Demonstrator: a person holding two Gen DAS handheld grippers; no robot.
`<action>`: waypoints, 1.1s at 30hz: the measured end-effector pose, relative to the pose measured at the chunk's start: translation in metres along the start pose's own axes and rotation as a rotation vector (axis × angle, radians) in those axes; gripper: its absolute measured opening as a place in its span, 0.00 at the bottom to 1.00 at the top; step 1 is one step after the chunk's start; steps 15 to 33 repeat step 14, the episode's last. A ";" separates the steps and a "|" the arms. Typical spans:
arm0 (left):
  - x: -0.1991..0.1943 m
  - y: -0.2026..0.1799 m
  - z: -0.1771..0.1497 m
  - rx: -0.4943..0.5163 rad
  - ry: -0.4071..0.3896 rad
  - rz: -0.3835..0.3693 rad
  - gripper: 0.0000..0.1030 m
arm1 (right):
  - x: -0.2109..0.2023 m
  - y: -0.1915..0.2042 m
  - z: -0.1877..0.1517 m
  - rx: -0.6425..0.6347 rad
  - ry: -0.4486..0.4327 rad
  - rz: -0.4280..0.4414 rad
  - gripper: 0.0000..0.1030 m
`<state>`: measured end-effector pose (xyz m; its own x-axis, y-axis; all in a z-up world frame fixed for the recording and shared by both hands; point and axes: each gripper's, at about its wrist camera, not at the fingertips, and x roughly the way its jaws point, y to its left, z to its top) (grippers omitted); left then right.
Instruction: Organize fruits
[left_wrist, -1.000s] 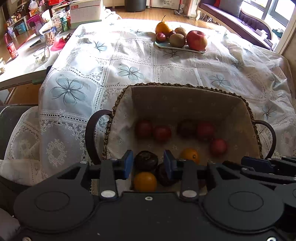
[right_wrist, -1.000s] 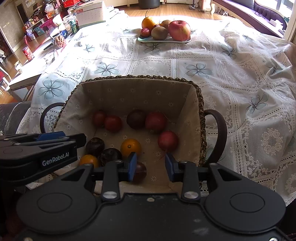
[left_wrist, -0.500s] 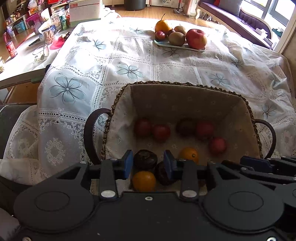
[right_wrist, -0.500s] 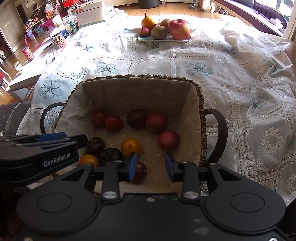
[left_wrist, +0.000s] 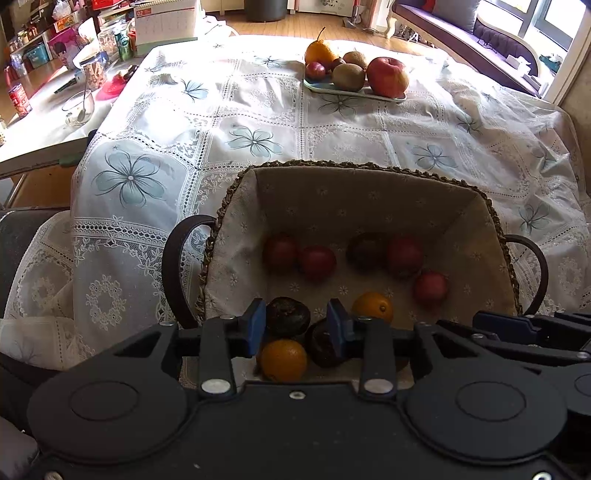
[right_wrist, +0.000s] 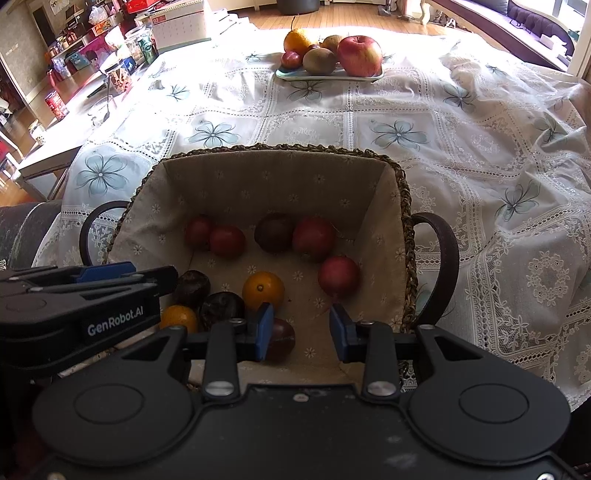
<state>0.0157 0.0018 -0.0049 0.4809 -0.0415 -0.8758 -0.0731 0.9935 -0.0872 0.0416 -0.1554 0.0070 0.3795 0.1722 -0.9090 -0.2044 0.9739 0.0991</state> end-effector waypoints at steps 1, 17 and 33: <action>0.000 0.000 0.000 0.000 0.000 0.000 0.43 | 0.000 0.000 0.000 0.000 -0.001 0.000 0.35; -0.002 0.000 -0.001 0.010 -0.012 -0.004 0.43 | 0.000 -0.001 0.000 -0.006 0.002 0.006 0.35; -0.002 0.000 -0.001 0.010 -0.012 -0.004 0.43 | 0.000 -0.001 0.000 -0.006 0.002 0.006 0.35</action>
